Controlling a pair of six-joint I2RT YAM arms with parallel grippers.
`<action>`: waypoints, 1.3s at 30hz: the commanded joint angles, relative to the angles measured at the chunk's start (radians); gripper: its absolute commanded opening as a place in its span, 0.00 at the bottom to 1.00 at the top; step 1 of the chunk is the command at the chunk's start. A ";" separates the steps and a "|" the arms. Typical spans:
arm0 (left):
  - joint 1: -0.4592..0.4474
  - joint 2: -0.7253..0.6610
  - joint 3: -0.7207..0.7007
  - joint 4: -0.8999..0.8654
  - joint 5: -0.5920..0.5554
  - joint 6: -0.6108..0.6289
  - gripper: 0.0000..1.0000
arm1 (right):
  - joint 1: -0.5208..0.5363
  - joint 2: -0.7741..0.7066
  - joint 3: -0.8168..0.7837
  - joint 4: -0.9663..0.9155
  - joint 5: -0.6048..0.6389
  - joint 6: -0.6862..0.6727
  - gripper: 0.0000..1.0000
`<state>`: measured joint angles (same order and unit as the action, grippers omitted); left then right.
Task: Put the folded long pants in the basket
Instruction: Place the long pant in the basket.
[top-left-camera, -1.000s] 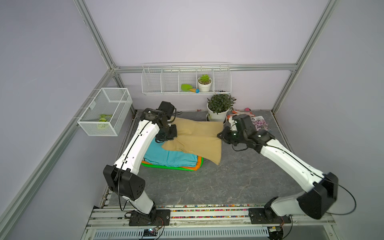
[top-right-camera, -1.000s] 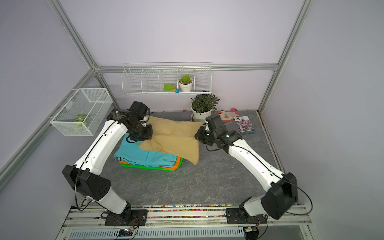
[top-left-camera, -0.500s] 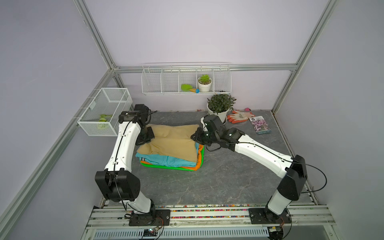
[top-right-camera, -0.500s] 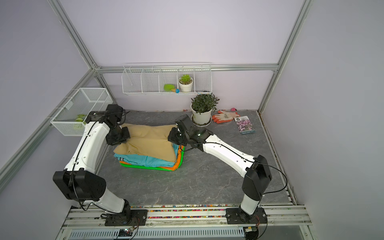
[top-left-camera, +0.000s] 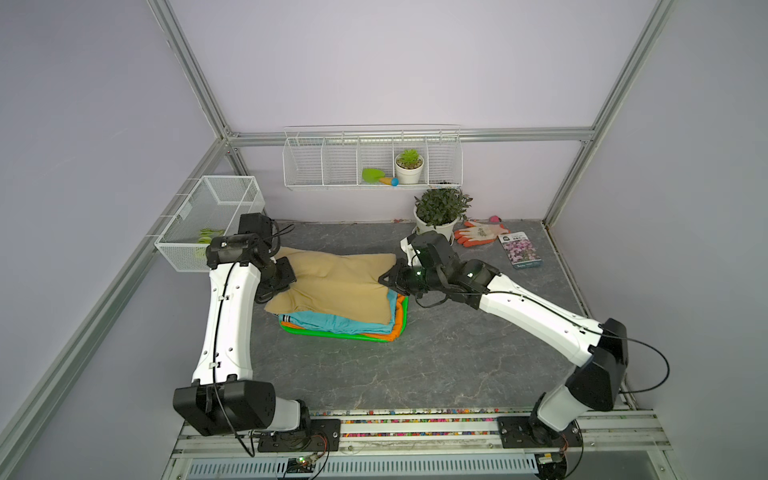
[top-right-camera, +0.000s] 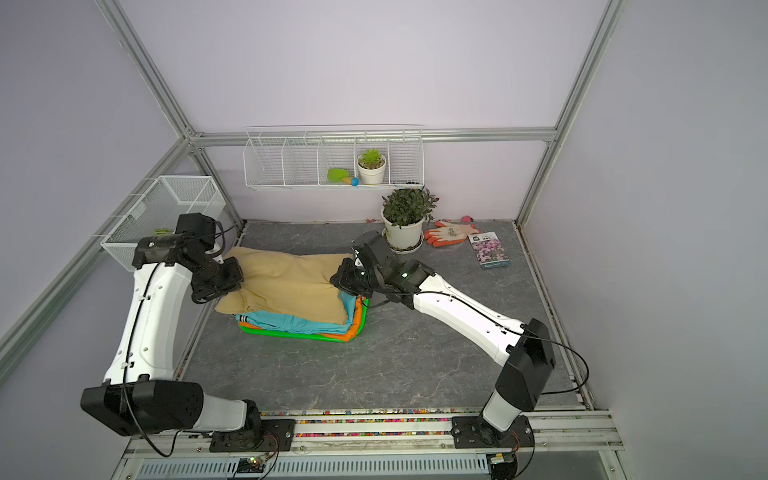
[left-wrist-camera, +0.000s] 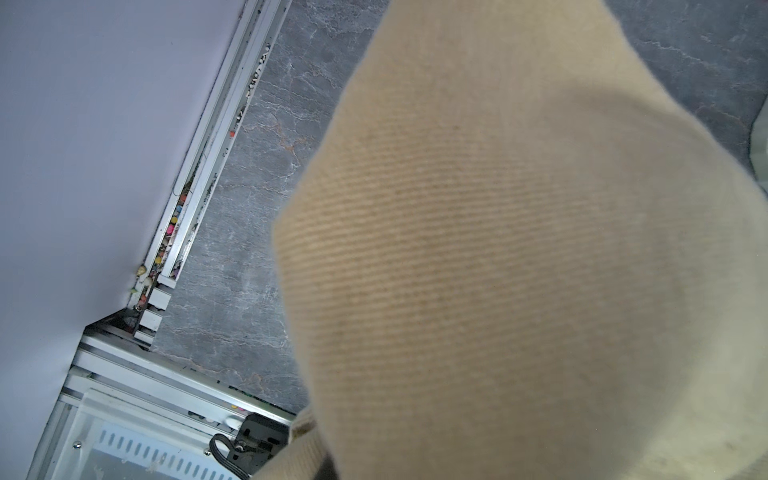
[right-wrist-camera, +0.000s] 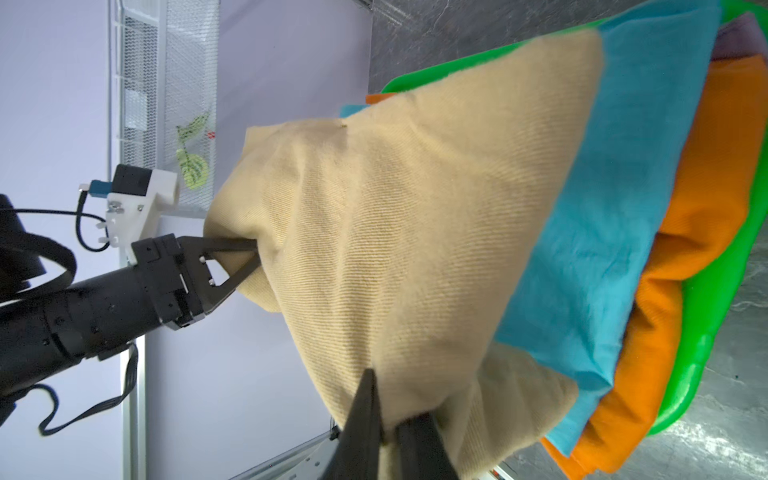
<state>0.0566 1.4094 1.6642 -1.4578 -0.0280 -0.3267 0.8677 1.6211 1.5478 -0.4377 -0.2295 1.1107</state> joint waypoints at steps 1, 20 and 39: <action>0.034 -0.054 0.010 0.059 -0.143 -0.012 0.00 | 0.004 -0.092 -0.028 -0.070 0.017 -0.006 0.00; 0.038 0.145 -0.151 0.204 -0.201 -0.034 0.00 | 0.014 0.068 -0.015 -0.122 0.246 -0.291 0.00; 0.038 0.274 -0.166 0.203 -0.149 -0.053 0.00 | -0.167 0.142 -0.194 0.264 -0.114 -0.247 0.63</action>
<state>0.0753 1.6852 1.5105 -1.3098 -0.0963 -0.3576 0.7284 1.7405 1.3624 -0.2287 -0.2573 0.8112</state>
